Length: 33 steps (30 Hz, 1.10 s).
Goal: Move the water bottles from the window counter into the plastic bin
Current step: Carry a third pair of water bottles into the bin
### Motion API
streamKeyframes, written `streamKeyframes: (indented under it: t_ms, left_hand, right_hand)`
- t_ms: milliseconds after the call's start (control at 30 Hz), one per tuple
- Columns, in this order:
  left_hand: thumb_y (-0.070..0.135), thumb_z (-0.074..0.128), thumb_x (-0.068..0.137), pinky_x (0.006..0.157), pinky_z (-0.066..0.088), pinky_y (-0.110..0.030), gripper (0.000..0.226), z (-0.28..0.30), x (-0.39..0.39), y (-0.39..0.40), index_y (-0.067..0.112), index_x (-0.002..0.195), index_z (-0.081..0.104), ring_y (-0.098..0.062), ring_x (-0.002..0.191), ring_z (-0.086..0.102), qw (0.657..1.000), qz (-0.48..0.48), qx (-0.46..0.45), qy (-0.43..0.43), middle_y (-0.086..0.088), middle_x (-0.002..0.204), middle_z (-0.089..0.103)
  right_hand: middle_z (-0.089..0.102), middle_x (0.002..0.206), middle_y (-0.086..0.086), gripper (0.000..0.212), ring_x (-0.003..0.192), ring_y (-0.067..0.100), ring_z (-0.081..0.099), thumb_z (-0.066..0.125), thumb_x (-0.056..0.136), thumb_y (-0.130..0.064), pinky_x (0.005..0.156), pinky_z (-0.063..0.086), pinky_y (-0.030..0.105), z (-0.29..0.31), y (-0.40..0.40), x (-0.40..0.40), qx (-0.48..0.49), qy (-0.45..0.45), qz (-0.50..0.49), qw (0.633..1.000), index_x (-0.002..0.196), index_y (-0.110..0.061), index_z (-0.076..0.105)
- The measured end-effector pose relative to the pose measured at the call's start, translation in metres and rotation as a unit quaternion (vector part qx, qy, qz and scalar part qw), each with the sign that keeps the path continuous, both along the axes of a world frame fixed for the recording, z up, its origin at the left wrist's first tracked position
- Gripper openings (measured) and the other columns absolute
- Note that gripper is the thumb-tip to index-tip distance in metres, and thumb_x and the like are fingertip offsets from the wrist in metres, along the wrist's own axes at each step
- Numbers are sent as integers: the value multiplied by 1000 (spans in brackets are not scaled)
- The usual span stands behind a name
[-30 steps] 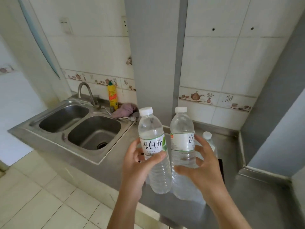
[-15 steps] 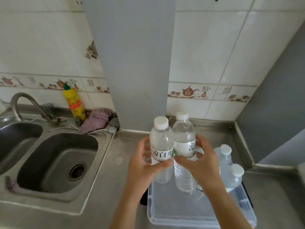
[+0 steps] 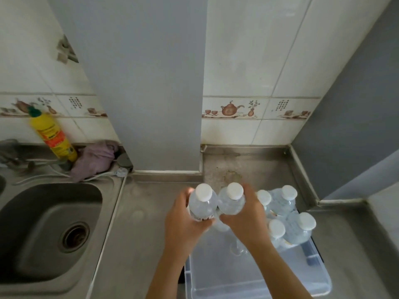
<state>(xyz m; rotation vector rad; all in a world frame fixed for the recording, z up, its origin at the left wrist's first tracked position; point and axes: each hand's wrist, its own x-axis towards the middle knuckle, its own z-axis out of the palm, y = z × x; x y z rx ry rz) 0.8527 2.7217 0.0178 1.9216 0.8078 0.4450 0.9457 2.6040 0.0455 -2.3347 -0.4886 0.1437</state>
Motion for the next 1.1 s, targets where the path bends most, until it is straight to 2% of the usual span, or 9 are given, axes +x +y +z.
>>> streamKeyframes:
  t_ms: [133,267,400,533,667,733,867,1033,1100]
  left_hand:
    - [38,92,44,82,52,-30,75,-8,1,4,55,98,44,-10,96,61,1000,-6,8,16,25,100,59]
    - [40,90,38,80,54,-38,76,-15,-1,4,39,104,51,-16,93,62,999,-6,26,18,22,96,58]
    - [39,89,40,77,53,-36,75,-19,-1,6,33,104,50,-18,91,62,997,-19,67,17,22,92,55]
    - [50,81,52,77,50,-29,60,-7,8,8,35,105,57,-8,92,60,993,-51,104,-27,21,98,62]
    - [36,86,69,81,47,-15,46,15,20,10,40,108,61,13,93,58,985,-87,136,-61,35,98,62]
    - [30,86,72,82,42,-7,39,26,22,8,32,105,66,15,90,58,975,-103,180,-76,33,96,61]
    - [36,82,78,80,55,-30,33,51,17,-1,26,106,69,-7,92,67,949,-144,267,-89,17,101,71]
    - [42,72,84,84,48,-33,31,80,4,-30,30,112,67,-11,92,66,911,-189,352,-102,15,101,69]
    - [47,63,86,89,40,-29,35,90,2,-51,30,116,66,-11,97,64,891,-212,384,-115,14,105,70]
  right_hand:
    - [56,88,-9,48,80,11,52,78,67,-5,63,32,7,-2,2,-3,48,31,-5,998,106,-18,54]
    - [61,91,-7,50,83,11,56,78,65,-2,64,37,3,-2,4,-4,78,39,-14,996,97,-31,51]
    - [61,97,-9,48,87,8,55,80,67,-7,71,36,2,1,2,-5,76,35,-5,996,104,-28,57]
    - [59,107,-16,54,98,4,56,80,70,-10,85,42,14,5,-3,-5,70,7,0,998,120,-22,61]
    - [67,109,-9,49,97,9,62,78,71,-4,79,36,-3,14,-8,-7,49,-50,17,997,115,-21,65]
    - [70,105,-5,45,89,12,65,77,70,-4,71,41,1,21,-10,-11,26,-107,21,994,111,-21,66]
    - [70,100,-5,28,86,17,67,70,78,-18,61,57,28,38,-29,-22,14,-192,15,981,105,-21,67]
    - [69,110,-6,30,98,11,59,67,76,-21,70,46,17,58,-84,-44,-19,-249,-44,967,106,-22,68]
    - [66,117,-7,34,104,14,59,64,77,-21,73,49,22,63,-112,-52,-38,-243,-67,967,111,-23,67]
